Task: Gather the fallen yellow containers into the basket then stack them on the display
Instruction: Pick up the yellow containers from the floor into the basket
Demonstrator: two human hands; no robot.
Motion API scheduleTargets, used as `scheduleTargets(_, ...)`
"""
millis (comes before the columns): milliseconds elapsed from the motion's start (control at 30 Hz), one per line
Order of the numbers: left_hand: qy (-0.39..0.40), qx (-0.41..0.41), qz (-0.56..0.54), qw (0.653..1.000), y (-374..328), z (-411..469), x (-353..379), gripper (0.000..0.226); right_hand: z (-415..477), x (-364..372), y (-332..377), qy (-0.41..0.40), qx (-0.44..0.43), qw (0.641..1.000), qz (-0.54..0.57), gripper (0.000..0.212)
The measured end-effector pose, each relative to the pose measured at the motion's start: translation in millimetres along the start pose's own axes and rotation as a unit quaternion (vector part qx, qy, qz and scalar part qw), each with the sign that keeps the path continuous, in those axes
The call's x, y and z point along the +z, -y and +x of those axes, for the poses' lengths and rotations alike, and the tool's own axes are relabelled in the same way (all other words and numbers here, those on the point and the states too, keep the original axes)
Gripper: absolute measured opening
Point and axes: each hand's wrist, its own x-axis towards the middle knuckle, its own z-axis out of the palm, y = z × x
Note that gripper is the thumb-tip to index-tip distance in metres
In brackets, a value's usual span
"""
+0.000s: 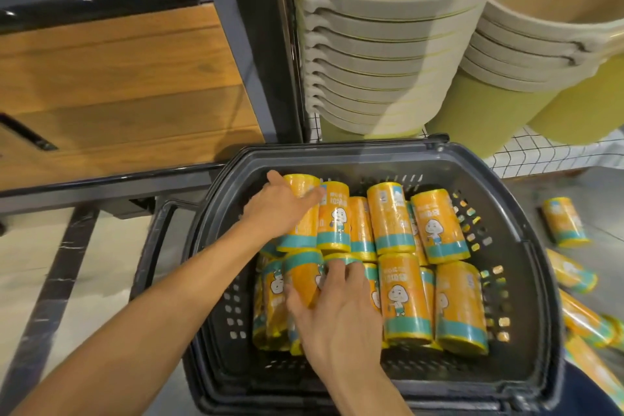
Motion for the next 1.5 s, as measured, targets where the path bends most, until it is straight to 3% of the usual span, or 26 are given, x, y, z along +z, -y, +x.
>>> scheduleTargets(200,0.007,0.023,-0.014,1.0,6.4,2.8,-1.5,0.084,9.4,-10.2,-2.4,0.093,0.001,0.995,0.035,0.061)
scheduleTargets(333,-0.046,0.027,-0.021,0.998,8.7,3.8,-7.8,0.084,25.1,-20.8,-13.6,0.126,0.005,0.989,0.08,0.054)
scheduleTargets(567,-0.134,0.041,-0.013,0.99,2.2,-2.7,1.4,0.072,31.9,-19.2,-6.0,0.118,0.013,0.992,0.042,0.048)
scheduleTargets(767,-0.035,0.027,-0.041,0.998,5.2,-6.9,-8.5,0.083,31.5,-14.5,-9.6,0.112,0.013,0.99,0.08,0.047)
scheduleTargets(900,-0.077,0.072,-0.019,0.994,-5.8,-30.2,-11.9,0.066,37.7,-22.5,-29.6,0.097,0.03,0.98,0.172,0.045)
scheduleTargets(1000,-0.105,0.131,-0.038,0.985,-24.4,-56.0,-8.9,0.054,54.6,-49.8,-46.4,0.068,0.078,0.953,0.285,0.039)
scheduleTargets(1200,0.0,0.225,-0.232,0.946,-114.9,-93.3,3.9,0.033,93.5,-129.1,-104.1,-0.045,0.117,0.933,0.338,0.038)
scheduleTargets(1367,0.093,0.307,-0.259,0.911,-211.3,-128.6,49.9,0.025,99.5,-215.7,-197.9,-0.121,0.155,0.937,0.289,0.038)
scheduleTargets(1500,0.15,0.362,-0.246,0.886,-272.8,-168.1,100.4,0.023,75.0,-262.0,-306.4,-0.18,0.218,0.918,0.279,0.039)
